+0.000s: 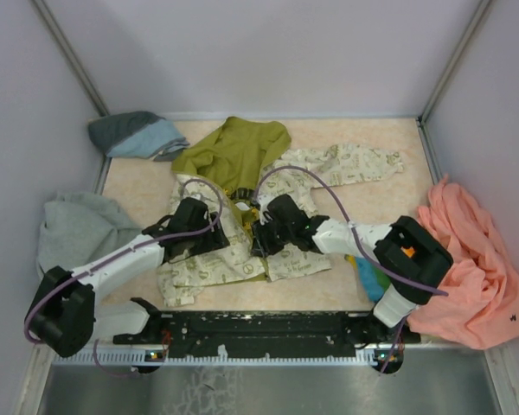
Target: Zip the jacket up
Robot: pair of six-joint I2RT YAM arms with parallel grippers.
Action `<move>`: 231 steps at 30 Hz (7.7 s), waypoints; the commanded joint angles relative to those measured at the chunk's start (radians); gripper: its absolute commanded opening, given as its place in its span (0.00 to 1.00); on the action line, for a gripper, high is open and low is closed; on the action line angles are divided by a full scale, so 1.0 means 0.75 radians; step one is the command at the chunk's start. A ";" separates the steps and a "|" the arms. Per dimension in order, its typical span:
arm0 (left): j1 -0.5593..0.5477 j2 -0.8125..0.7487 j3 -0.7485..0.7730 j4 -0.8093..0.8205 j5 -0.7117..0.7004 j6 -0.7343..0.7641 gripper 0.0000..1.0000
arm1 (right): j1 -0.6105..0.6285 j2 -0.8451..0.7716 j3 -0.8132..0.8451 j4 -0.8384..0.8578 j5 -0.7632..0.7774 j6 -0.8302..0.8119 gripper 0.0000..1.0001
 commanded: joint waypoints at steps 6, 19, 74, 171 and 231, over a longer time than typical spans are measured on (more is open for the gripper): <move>0.071 0.050 -0.042 0.002 -0.310 -0.040 0.74 | 0.077 -0.035 -0.057 0.112 -0.125 0.103 0.00; 0.108 0.017 -0.001 -0.058 -0.318 0.020 0.75 | 0.118 -0.215 -0.154 -0.028 -0.090 0.140 0.25; -0.008 -0.237 -0.177 0.531 0.441 -0.043 0.75 | 0.159 0.006 0.187 -0.352 0.768 0.056 0.00; -0.239 0.228 -0.139 1.287 0.694 0.362 0.00 | 0.102 -0.615 -0.090 0.014 0.545 0.000 0.18; -0.261 0.094 0.163 0.571 0.624 0.573 0.00 | -0.078 -0.521 -0.326 0.285 -0.086 -0.080 0.07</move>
